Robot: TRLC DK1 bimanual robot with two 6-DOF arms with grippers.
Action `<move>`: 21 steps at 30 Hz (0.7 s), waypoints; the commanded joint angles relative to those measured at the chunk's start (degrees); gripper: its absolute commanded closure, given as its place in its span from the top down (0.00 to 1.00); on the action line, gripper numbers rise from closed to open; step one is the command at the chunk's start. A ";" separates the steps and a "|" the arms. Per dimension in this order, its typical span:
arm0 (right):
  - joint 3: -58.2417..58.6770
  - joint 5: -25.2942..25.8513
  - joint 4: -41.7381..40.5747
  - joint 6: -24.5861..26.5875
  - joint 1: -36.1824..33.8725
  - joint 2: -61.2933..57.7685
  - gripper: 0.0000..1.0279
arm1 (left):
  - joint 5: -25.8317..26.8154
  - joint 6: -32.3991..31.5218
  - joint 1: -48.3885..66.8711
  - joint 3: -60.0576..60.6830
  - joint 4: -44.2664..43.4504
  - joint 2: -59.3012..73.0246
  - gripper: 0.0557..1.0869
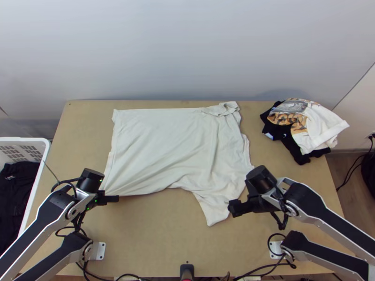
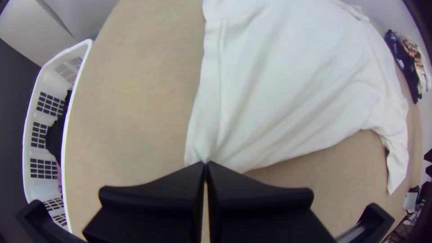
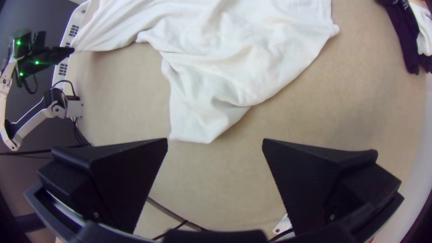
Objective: Fold the t-shirt
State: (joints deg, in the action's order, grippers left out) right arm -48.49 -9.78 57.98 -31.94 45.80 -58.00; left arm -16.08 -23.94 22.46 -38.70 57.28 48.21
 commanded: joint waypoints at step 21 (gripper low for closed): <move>4.37 -3.84 -15.88 -3.74 3.59 -20.14 0.90 | -0.10 2.24 -0.13 0.03 -3.31 0.40 0.04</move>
State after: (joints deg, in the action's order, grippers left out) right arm -44.34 -13.52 47.20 -33.76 48.60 -72.77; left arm -16.14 -22.04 22.48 -38.85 54.26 48.47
